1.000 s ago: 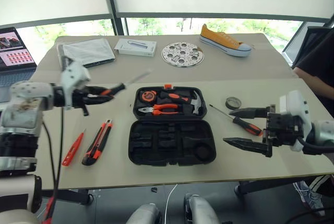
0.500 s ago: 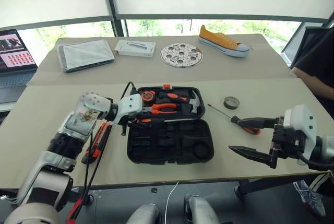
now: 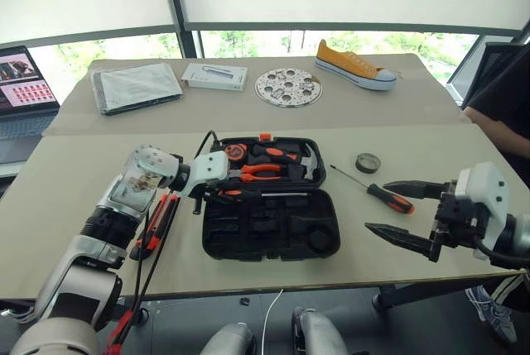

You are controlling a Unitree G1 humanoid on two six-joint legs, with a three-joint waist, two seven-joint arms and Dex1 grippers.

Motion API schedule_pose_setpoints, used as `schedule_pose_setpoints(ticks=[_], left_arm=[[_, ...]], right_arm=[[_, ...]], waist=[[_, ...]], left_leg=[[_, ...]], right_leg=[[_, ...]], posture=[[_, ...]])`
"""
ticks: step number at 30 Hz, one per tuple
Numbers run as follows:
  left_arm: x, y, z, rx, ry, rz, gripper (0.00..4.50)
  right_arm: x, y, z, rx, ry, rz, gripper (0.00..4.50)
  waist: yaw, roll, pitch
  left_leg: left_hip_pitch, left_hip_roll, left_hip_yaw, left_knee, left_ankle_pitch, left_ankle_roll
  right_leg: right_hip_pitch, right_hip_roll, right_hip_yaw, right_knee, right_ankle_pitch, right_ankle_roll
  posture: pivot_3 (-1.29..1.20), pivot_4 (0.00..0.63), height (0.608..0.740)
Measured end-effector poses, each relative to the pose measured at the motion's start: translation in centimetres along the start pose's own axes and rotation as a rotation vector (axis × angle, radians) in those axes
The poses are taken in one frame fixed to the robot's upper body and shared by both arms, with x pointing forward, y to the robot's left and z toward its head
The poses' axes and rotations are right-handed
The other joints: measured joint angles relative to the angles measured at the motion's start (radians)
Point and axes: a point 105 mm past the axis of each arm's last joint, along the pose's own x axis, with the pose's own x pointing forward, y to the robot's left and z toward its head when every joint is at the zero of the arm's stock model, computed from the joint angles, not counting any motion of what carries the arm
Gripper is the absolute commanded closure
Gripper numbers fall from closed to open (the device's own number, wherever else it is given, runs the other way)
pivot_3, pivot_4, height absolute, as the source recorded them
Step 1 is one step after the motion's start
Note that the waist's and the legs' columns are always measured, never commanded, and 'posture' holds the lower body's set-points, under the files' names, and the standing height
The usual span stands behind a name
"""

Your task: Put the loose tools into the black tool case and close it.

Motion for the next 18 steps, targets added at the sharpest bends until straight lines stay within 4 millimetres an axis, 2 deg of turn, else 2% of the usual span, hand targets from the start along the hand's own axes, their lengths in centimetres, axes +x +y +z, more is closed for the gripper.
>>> schedule_pose_setpoints(ticks=[2, 4, 11, 12, 16, 18], left_arm=[[0.3, 0.0, 0.0, -0.003, -0.001, -0.005, 3.64], [0.3, 0.0, 0.0, -0.006, 0.000, -0.009, 2.62], [-0.1, 0.3, 0.8, -0.003, -0.011, -0.012, 0.16], [-0.2, 0.5, 1.0, -0.001, -0.014, -0.004, 0.02], [-0.8, 1.1, 2.7, 0.001, -0.058, 0.014, 0.02], [-0.8, 1.1, 3.1, 0.018, -0.066, 0.013, 0.56]], right_arm=[[0.1, 0.0, -0.1, 0.004, -0.001, -0.003, 0.00], [0.2, 0.1, -0.1, 0.009, -0.003, -0.001, 0.00], [0.3, 0.1, -0.2, 0.012, -0.006, -0.006, 0.00], [0.3, 0.1, -0.2, 0.013, -0.007, -0.006, 0.00], [0.3, 0.1, -0.2, 0.020, -0.015, -0.013, 0.00], [0.4, 0.1, -0.3, 0.022, -0.015, -0.012, 0.00]], waist=[[0.002, 0.000, 0.000], [0.003, 0.000, 0.000], [0.008, 0.000, 0.000], [0.008, 0.000, 0.000], [0.007, 0.000, 0.000], [0.007, 0.000, 0.000]], left_leg=[[0.000, 0.000, 0.000, 0.001, 0.000, 0.000], [0.000, 0.000, 0.000, 0.002, 0.000, 0.000], [-0.001, 0.000, 0.000, 0.004, 0.000, 0.000], [-0.001, 0.000, 0.000, 0.004, 0.000, 0.000], [-0.001, 0.000, 0.000, 0.004, -0.001, 0.001], [-0.001, 0.000, 0.000, 0.004, -0.001, 0.001]], right_leg=[[0.000, 0.000, 0.000, 0.000, 0.000, 0.000], [0.000, 0.000, 0.000, 0.000, 0.000, 0.000], [0.001, 0.000, 0.000, 0.001, 0.000, 0.001], [0.001, 0.000, 0.000, 0.001, 0.000, 0.001], [0.000, 0.000, 0.000, 0.001, 0.000, 0.001], [0.000, 0.000, 0.000, 0.001, 0.000, 0.001]], posture=[[0.00, 0.150, 0.737], [0.00, 0.150, 0.737], [0.00, 0.150, 0.737], [0.00, 0.150, 0.737], [0.00, 0.150, 0.737], [0.00, 0.150, 0.737]])
